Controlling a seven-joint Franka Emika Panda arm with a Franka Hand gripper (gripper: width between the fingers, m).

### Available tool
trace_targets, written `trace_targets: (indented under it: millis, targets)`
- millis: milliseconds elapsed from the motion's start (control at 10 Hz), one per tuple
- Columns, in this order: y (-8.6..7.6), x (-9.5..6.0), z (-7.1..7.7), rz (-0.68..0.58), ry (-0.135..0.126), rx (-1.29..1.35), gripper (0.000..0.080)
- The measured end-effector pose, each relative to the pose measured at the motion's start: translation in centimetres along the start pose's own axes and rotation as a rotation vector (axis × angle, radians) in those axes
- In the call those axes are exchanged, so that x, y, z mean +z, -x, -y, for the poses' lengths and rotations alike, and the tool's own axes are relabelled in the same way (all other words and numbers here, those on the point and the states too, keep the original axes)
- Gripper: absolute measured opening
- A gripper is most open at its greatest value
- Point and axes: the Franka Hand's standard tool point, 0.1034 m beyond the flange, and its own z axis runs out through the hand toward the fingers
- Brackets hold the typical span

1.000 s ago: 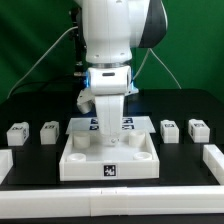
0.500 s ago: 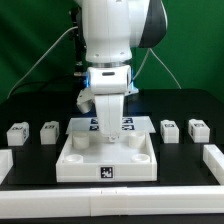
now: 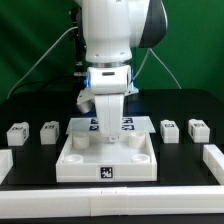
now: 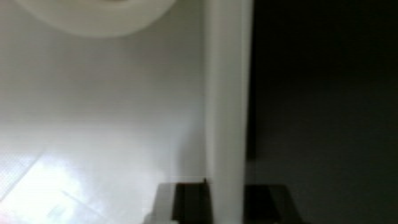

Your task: Assemble one leg

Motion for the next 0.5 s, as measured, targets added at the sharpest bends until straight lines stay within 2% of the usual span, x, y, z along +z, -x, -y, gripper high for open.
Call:
trace_targets:
  millis: [200, 500]
  targets:
    - [0.0, 0.0, -1.4, -0.002, 0.007, -0.015, 0.0061]
    - [-2.5, -0.1, -4.9, -0.020, 0.040, -0.006, 0.0061]
